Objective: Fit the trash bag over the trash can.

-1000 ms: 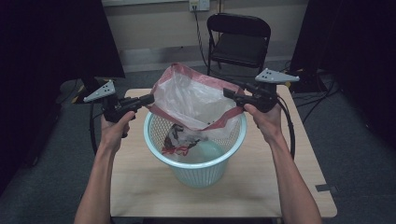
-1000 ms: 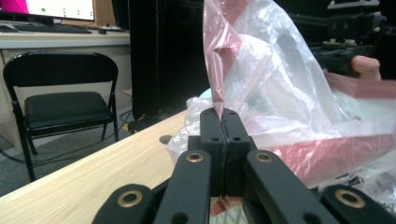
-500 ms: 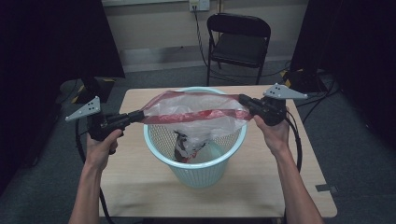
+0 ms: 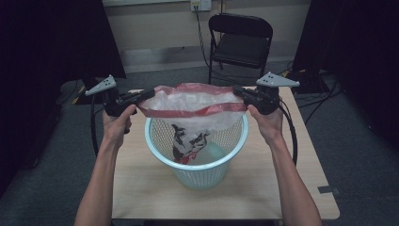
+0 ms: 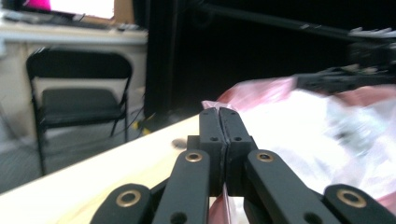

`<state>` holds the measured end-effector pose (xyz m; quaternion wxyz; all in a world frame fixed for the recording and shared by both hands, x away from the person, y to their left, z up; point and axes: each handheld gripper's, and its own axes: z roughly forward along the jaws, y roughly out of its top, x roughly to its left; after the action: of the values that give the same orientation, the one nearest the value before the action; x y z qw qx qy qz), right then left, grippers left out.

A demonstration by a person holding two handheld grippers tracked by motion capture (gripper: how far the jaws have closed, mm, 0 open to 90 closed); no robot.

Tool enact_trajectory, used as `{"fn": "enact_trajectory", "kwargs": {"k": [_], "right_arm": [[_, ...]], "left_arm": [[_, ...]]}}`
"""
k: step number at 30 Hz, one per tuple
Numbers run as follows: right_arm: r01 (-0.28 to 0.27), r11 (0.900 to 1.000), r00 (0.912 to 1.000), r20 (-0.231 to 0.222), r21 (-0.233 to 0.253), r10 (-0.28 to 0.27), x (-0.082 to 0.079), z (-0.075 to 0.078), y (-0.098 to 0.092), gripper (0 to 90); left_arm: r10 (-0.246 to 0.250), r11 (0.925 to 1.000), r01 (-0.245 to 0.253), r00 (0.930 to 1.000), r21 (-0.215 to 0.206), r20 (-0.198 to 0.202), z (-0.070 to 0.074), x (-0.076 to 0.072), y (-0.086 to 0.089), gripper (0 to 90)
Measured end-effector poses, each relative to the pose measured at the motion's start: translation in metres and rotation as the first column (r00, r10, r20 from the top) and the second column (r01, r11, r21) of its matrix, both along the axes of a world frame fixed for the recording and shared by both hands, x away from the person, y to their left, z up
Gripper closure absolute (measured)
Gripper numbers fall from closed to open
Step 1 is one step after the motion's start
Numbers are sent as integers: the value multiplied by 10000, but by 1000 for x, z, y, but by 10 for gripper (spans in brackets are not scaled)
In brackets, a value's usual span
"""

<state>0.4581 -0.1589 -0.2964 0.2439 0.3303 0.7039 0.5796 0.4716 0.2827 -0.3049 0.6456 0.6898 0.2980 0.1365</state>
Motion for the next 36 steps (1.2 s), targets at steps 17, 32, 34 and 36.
{"fn": "enact_trajectory", "kwargs": {"k": [17, 32, 34, 36], "right_arm": [[-106, 9992, 9956, -938, -373, 71, 6, -50, -4, 790], [232, 9997, 9995, -237, 66, -230, -7, -2, -3, 495], [0, 10000, 9995, -304, 71, 2, -13, -2, 0, 485], [-56, 9999, 9996, -272, -140, 52, -23, -3, 2, 485]], "left_arm": [[-232, 9994, 255, 9949, 217, -985, -42, -24, 21, 894], [-409, 9991, 409, 9991, -60, -113, -10, -36, 6, 543], [-499, 9985, 498, 9987, -234, -35, -12, -43, 8, 555], [-578, 9980, 579, 9983, -247, 46, -14, -52, 8, 556]]}}
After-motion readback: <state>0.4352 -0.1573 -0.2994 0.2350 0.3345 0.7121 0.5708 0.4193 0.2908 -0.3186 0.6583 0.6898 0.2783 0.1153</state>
